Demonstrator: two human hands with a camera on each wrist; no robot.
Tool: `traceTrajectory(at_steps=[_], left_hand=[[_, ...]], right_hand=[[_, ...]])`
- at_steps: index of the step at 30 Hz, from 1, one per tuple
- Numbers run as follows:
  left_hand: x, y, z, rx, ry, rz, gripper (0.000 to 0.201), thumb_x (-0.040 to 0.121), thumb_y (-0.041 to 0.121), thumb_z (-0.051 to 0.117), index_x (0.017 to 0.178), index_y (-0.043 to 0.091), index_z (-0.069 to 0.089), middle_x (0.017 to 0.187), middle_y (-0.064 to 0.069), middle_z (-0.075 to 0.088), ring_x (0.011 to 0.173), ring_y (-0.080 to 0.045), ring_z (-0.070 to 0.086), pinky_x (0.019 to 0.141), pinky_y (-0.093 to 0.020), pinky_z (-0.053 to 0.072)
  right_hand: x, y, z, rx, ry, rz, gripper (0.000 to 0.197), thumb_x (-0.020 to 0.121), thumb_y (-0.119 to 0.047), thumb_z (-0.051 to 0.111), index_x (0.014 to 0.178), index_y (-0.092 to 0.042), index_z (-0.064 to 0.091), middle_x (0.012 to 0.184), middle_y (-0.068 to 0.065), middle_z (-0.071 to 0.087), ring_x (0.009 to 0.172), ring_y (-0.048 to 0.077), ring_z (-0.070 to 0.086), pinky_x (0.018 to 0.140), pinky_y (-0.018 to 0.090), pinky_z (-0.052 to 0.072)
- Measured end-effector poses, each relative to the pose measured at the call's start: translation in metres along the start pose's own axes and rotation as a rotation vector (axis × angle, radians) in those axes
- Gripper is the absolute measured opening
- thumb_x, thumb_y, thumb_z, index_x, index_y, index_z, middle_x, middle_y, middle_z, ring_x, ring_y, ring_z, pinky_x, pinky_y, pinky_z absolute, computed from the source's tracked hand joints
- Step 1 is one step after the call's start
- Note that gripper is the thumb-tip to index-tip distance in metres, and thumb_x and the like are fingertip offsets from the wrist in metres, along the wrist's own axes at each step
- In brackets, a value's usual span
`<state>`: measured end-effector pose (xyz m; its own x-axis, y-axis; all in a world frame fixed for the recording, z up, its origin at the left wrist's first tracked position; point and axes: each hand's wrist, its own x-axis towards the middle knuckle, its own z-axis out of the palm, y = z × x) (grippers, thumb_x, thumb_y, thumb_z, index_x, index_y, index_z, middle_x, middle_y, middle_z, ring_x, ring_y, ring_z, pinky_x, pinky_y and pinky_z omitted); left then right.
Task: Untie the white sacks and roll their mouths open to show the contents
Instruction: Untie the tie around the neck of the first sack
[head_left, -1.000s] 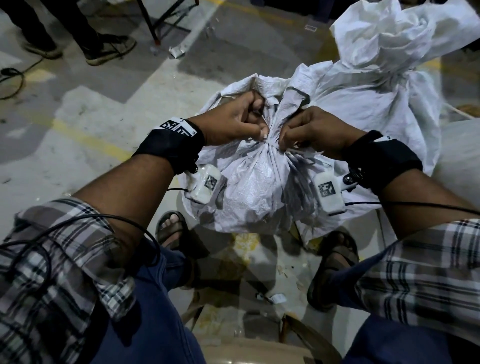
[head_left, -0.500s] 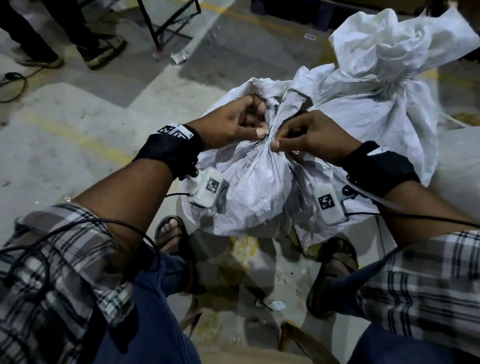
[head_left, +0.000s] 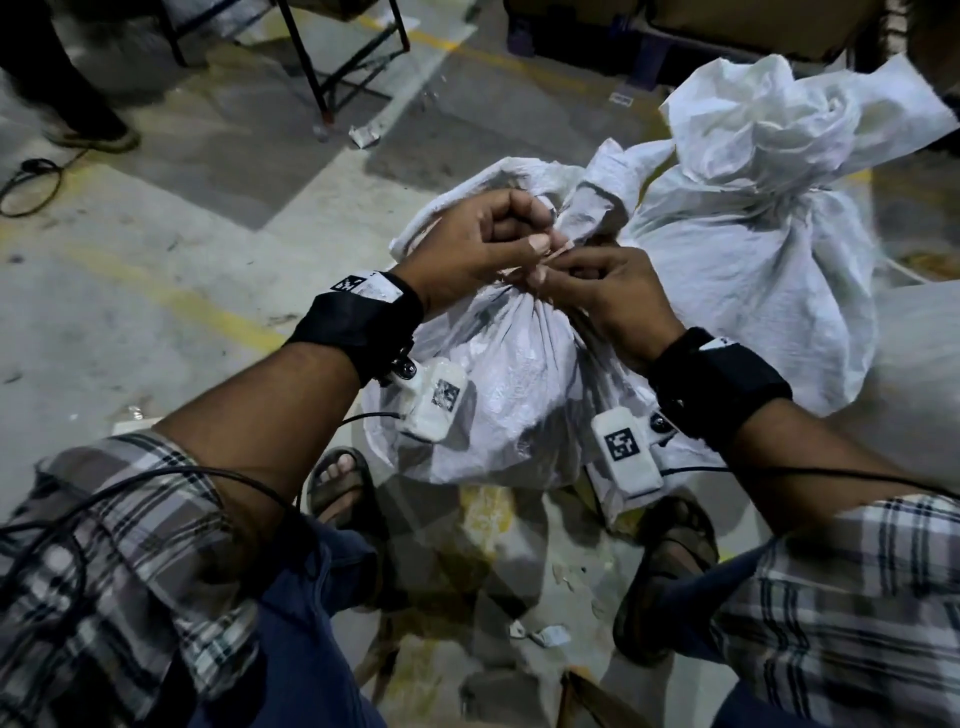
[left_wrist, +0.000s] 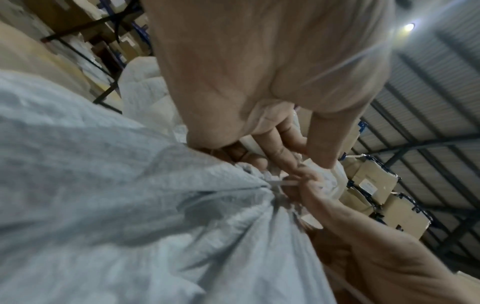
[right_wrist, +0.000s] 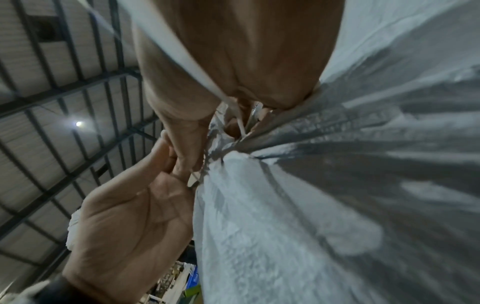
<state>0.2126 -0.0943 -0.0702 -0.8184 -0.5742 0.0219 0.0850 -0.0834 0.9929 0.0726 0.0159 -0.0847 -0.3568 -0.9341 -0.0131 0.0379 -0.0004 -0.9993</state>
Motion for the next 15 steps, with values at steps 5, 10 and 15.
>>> traceTrajectory(at_steps=[5, 10, 15], left_hand=[[-0.009, 0.007, -0.013, 0.626, -0.240, 0.053, 0.068, 0.077, 0.010, 0.077, 0.136, 0.007, 0.044, 0.138, -0.010, 0.051, 0.129, -0.028, 0.051, 0.110, -0.053, 0.042], [-0.010, -0.008, -0.005, 1.298, -0.045, 0.071, 0.114, 0.054, 0.071, 0.083, 0.148, 0.041, 0.026, 0.150, 0.006, 0.027, 0.136, -0.026, 0.029, 0.105, -0.055, 0.029], [0.002, -0.011, -0.013, 1.476, 0.200, 0.033, 0.110, 0.058, 0.069, 0.078, 0.150, 0.042, 0.024, 0.156, 0.002, 0.026, 0.141, -0.029, 0.028, 0.107, -0.056, 0.028]], right_hand=[[0.004, -0.008, -0.011, 0.145, 0.064, 0.084, 0.004, 0.081, 0.005, 0.073, 0.082, 0.001, 0.073, 0.072, 0.009, 0.071, 0.069, 0.019, 0.065, 0.073, 0.027, 0.054], [0.006, -0.021, -0.016, 0.169, 0.096, 0.119, 0.012, 0.089, -0.002, 0.059, 0.082, -0.008, 0.066, 0.084, 0.012, 0.064, 0.077, 0.025, 0.058, 0.070, 0.031, 0.045], [0.010, -0.027, -0.027, 0.171, 0.209, 0.068, 0.035, 0.090, -0.009, 0.049, 0.066, -0.019, 0.073, 0.099, 0.014, 0.074, 0.102, 0.027, 0.066, 0.088, 0.043, 0.051]])
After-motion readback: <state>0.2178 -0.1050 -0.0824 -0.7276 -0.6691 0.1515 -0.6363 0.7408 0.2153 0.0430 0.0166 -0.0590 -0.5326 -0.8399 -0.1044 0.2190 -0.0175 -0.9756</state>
